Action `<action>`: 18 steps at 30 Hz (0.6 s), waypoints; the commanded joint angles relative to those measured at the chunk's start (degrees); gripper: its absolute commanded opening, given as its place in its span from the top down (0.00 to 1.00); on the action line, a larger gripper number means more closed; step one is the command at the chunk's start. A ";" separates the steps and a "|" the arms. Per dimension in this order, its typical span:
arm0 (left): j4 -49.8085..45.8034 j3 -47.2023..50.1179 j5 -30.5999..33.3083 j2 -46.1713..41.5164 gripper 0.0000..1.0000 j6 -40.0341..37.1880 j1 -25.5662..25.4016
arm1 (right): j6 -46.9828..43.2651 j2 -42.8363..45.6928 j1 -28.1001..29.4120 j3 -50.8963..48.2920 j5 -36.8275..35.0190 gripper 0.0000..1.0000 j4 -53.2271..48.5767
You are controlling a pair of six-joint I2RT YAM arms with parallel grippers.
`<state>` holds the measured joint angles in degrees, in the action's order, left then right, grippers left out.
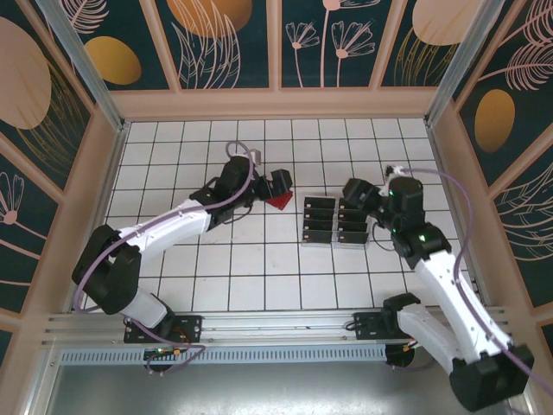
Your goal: Put the credit cards into the card holder
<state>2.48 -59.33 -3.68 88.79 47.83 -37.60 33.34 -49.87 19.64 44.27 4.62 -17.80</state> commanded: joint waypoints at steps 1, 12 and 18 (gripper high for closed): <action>-6.87 -2.86 3.60 1.46 0.01 3.23 3.76 | -4.48 -8.43 6.40 8.50 -1.89 0.20 1.92; -6.83 1.54 4.25 -3.09 0.01 3.91 18.57 | -8.41 -44.90 17.51 34.42 -3.36 0.20 0.11; -6.79 5.41 4.22 -7.03 0.01 3.52 22.89 | -5.54 -62.87 20.84 48.86 -10.86 0.17 -3.15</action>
<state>-3.55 -55.86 0.32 83.99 51.53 -15.70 26.72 -108.22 39.53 87.79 -0.78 -18.00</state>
